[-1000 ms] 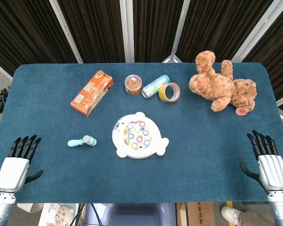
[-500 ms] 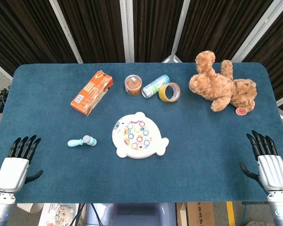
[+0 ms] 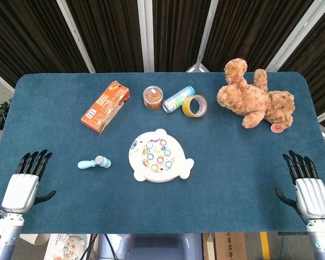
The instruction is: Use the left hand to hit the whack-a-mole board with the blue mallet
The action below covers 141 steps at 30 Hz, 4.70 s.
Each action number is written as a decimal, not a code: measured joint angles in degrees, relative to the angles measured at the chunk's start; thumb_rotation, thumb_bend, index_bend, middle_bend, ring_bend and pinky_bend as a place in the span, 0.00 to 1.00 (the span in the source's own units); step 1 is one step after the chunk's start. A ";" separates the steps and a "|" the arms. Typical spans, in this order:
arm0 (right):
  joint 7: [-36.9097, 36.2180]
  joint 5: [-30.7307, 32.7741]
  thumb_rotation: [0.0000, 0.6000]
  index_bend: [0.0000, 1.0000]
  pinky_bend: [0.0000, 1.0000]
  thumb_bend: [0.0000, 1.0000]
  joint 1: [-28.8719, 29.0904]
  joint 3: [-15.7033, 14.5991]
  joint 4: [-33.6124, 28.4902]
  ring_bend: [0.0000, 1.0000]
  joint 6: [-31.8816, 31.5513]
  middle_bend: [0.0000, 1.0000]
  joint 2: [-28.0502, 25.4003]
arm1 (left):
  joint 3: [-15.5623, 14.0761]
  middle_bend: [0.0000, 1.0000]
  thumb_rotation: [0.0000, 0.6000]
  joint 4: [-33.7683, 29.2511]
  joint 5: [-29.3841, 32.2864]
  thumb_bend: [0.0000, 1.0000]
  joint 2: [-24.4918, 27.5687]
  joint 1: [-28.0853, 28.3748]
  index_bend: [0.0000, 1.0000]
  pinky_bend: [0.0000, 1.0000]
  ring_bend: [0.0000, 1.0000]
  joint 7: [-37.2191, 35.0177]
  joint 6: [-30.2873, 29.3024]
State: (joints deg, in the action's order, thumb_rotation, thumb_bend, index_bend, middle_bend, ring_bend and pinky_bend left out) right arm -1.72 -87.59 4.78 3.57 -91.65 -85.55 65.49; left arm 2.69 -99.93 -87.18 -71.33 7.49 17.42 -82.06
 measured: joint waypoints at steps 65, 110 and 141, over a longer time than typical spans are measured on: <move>-0.85 0.21 1.00 0.00 0.00 0.32 0.53 -0.39 -1.21 0.00 1.49 0.00 -0.42 | 9.80 0.17 1.00 9.01 35.39 0.36 -26.74 20.98 0.50 0.05 0.00 27.80 6.89; -0.77 0.57 1.00 0.00 0.00 0.32 0.66 -0.32 -1.62 0.00 1.80 0.00 -0.44 | 8.60 0.38 1.00 11.50 34.71 0.62 -28.38 22.28 0.60 0.39 0.26 25.14 5.90; -0.37 1.08 1.00 0.00 0.00 0.32 0.71 -0.22 -2.06 0.00 2.08 0.00 -0.40 | 9.50 0.48 1.00 6.57 23.74 0.64 -21.37 27.46 0.65 0.51 0.37 30.66 6.59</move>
State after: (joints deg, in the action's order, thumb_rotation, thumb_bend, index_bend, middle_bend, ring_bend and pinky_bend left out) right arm -2.08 -86.51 5.49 3.35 -93.71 -83.47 65.10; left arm 12.19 -93.36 -63.43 -92.70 34.95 48.08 -75.47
